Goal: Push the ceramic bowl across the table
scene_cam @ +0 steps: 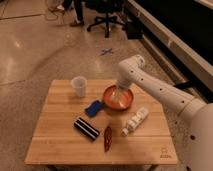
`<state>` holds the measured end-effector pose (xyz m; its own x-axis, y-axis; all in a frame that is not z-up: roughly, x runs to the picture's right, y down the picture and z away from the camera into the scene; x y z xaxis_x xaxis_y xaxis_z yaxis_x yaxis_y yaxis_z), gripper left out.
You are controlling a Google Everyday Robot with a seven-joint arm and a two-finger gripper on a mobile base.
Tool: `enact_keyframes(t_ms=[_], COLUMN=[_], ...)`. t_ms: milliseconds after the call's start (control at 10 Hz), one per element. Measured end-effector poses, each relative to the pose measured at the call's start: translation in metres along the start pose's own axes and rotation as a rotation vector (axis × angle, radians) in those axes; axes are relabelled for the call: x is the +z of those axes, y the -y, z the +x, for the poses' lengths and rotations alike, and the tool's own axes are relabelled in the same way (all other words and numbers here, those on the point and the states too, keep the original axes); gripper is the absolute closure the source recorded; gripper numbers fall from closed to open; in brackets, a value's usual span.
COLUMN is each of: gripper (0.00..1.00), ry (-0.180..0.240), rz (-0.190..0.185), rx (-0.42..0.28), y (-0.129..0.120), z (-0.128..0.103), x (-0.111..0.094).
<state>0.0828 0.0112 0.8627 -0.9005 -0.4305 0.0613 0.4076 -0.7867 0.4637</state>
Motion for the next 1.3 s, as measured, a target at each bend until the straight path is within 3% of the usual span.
enact_keyframes(t_ms=[400, 800, 1300], gripper=[0.2, 0.2, 0.2], ry=[-0.003, 0.005, 0.017], rz=[-0.003, -0.053, -0.104], rx=[-0.006, -0.09, -0.114], y=[-0.001, -0.008, -0.013], z=[0.002, 0.015, 0.011], x=[0.0, 0.029, 0.056])
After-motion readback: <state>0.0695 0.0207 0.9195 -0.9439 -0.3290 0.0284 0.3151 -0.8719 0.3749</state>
